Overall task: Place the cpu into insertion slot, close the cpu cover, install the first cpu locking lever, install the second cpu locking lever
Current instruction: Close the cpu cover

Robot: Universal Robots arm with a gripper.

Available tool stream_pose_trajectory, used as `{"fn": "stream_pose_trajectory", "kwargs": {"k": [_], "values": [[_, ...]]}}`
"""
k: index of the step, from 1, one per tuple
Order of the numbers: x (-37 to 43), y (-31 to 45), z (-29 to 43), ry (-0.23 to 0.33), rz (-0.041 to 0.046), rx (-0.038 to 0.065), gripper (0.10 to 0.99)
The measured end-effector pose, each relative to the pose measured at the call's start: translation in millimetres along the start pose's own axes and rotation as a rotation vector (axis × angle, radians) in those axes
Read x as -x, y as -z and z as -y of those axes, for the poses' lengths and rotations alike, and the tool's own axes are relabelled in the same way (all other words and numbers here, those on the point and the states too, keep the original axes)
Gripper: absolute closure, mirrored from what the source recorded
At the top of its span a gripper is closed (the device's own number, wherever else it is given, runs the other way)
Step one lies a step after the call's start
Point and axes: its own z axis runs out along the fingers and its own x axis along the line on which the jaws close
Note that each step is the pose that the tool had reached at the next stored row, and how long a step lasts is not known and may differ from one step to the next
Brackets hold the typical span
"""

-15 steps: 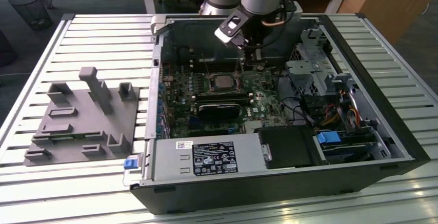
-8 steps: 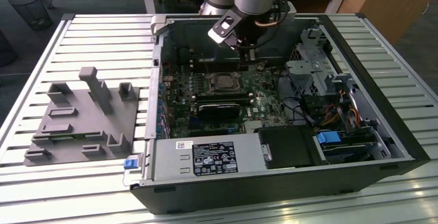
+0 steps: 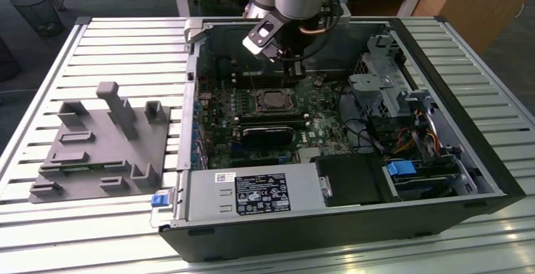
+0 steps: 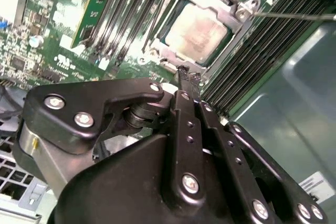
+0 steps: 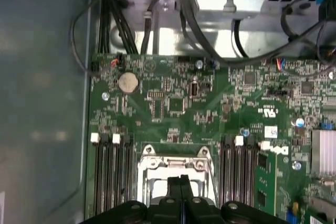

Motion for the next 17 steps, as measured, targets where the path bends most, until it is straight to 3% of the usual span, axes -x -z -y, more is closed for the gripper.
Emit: {"fn": "stream_pose_trajectory", "kwargs": {"k": [11,17], "values": [[-0.2,0.3,16.1,0.000,-0.0005,0.000,0.980],[-0.3,0.4,18.5,0.000,-0.0004,0.000,0.980]]}}
